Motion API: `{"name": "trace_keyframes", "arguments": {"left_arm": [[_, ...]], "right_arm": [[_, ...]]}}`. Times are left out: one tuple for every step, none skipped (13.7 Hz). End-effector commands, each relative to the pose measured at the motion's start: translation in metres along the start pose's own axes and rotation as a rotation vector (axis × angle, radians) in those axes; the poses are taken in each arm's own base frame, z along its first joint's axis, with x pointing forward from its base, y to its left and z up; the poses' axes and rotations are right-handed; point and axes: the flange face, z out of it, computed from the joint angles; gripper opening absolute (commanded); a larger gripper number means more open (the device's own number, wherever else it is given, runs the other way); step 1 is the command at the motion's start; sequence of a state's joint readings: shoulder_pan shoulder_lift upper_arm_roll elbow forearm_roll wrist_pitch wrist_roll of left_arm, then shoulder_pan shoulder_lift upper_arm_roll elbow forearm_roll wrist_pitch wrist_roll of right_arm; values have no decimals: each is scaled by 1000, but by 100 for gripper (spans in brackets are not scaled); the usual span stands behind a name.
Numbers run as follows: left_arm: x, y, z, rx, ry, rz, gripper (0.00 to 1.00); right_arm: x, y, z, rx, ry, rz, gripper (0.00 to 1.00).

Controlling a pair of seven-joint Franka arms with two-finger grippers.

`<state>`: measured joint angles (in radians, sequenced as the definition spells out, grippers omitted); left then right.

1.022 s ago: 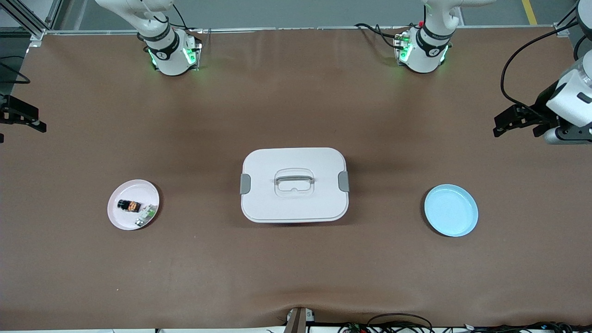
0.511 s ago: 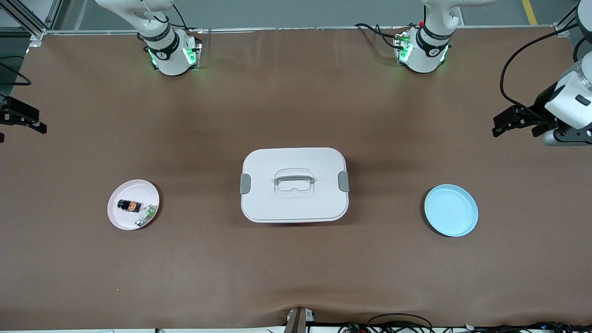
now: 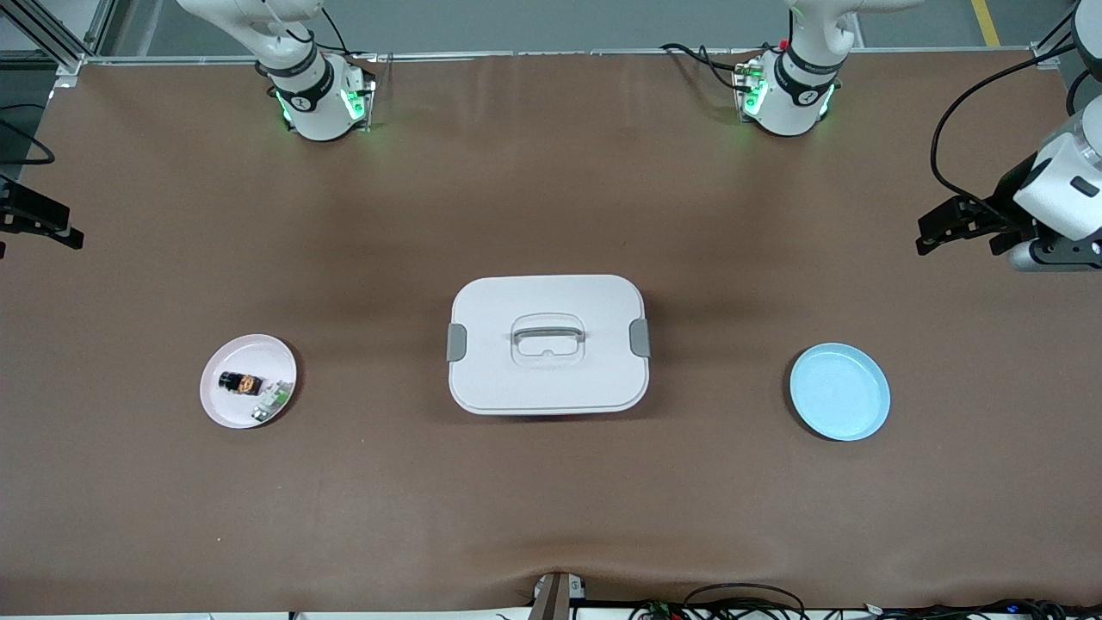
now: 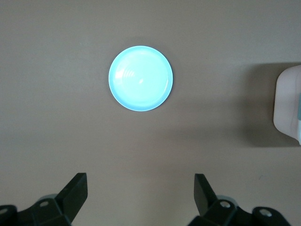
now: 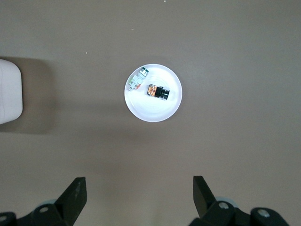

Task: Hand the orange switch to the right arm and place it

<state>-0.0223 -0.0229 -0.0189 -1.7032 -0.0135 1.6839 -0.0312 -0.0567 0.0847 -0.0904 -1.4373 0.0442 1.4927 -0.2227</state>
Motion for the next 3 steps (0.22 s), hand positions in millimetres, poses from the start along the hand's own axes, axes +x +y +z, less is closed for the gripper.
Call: {"name": "trace_keyframes", "arguments": {"left_arm": [[1,1,-5,-3,-7,16,100],[1,1,-5,-3,-7,16,100],[0,1,-4,-2,-10,18,100]], "right_arm": [[-10,-5,-5,-13,-8,42,100],[-10,-4,-6,-11,-7,43,100],[-10,-4,-6,-11,-7,44,100]]}}
